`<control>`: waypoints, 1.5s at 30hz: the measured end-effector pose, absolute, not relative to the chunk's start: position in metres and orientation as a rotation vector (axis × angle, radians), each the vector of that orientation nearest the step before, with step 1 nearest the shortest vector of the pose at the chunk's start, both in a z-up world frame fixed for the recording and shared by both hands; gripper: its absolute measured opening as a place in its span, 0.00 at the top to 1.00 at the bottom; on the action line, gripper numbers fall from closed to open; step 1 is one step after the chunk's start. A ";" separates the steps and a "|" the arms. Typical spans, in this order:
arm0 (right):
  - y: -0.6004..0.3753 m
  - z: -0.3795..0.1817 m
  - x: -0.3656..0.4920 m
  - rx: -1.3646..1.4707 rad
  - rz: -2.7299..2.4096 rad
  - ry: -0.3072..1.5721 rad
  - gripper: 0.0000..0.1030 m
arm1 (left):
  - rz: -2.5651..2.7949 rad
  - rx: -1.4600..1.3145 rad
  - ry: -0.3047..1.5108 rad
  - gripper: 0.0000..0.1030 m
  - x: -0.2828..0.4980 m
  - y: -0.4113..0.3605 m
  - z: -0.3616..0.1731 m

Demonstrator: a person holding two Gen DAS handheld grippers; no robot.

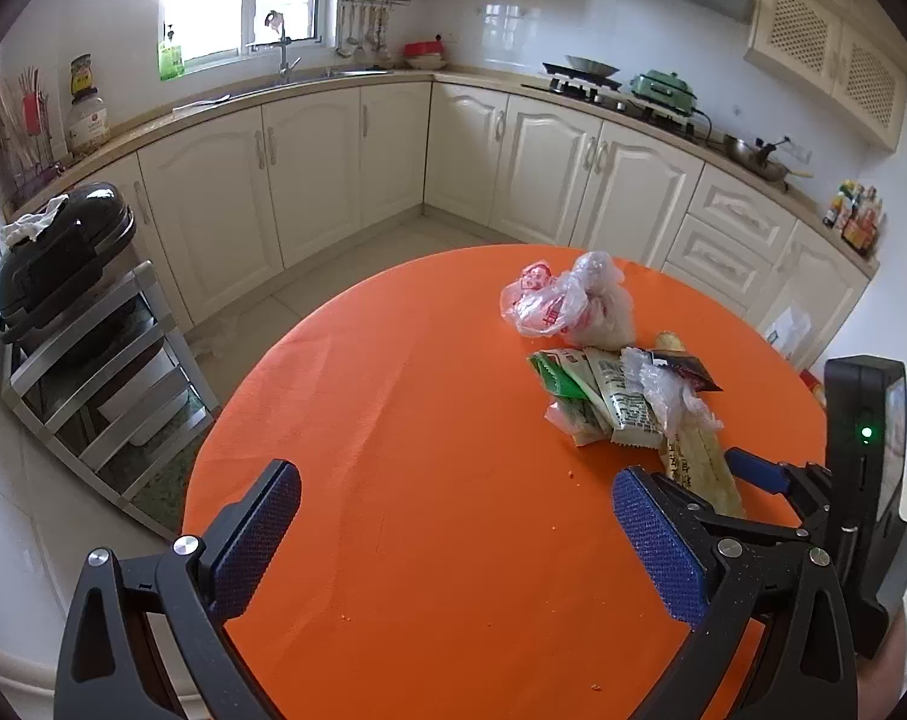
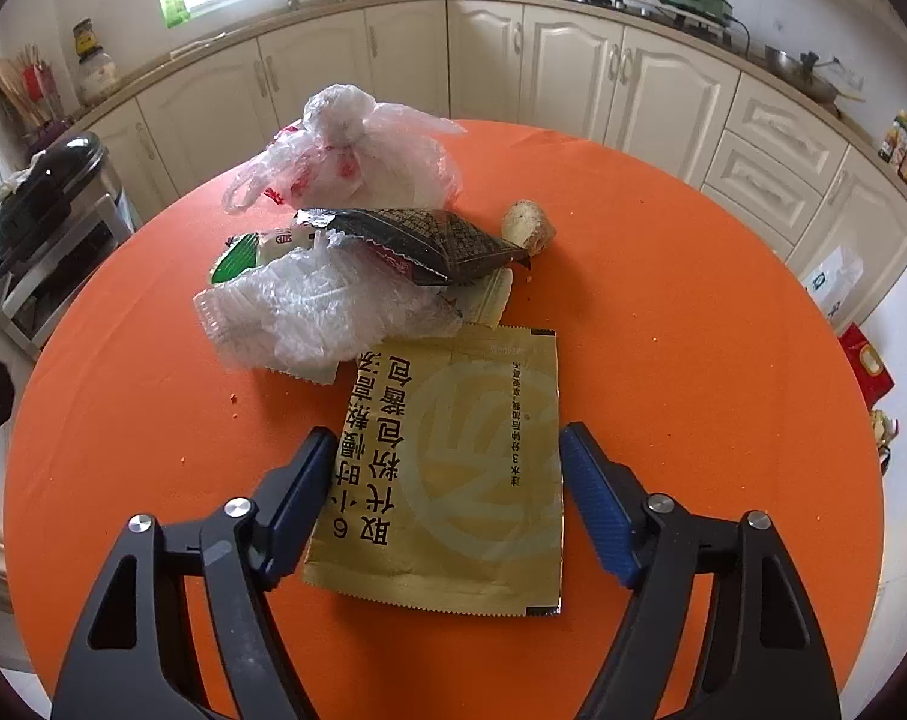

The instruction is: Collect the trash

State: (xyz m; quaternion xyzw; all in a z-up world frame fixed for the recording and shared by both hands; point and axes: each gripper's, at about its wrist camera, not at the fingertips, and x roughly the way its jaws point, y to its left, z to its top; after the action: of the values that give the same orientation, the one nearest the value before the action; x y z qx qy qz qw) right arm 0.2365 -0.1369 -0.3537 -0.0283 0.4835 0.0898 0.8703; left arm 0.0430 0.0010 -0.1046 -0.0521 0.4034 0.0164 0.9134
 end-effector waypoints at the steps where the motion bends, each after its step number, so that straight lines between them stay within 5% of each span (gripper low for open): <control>1: -0.141 -0.354 0.234 -0.057 0.201 1.005 0.34 | 0.029 -0.105 0.834 0.01 0.052 -0.002 -0.103; 11: -0.171 -0.347 0.228 0.012 0.250 0.998 0.56 | -0.010 -0.058 0.835 0.01 0.082 -0.019 -0.116; 12: -0.174 -0.344 0.227 0.040 0.264 0.991 0.80 | -0.012 -0.054 0.834 0.01 0.082 -0.020 -0.118; 23: -0.169 -0.344 0.231 -0.055 0.289 0.997 0.75 | -0.038 -0.012 0.841 0.01 0.085 -0.029 -0.142; 34: -0.191 -0.337 0.229 0.025 0.254 0.985 0.83 | -0.170 0.037 0.850 0.04 0.114 -0.059 -0.158; 37: -0.201 -0.336 0.230 0.037 0.231 0.983 0.83 | -0.201 0.062 0.876 0.14 0.134 -0.073 -0.168; 40: -0.211 -0.334 0.231 0.051 0.209 0.983 0.83 | -0.216 0.048 0.905 0.35 0.155 -0.084 -0.177; 43: -0.221 -0.334 0.232 0.059 0.202 0.984 0.83 | -0.229 0.012 0.920 0.73 0.166 -0.080 -0.182; 45: -0.224 -0.335 0.231 0.060 0.199 0.986 0.83 | -0.242 -0.008 0.909 0.81 0.166 -0.075 -0.180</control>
State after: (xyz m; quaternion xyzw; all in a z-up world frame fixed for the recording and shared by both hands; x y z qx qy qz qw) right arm 0.2312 -0.2240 -0.3349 0.0286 0.4725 0.0956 0.8757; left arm 0.1664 -0.0750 -0.1801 -0.0037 0.4380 -0.1168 0.8913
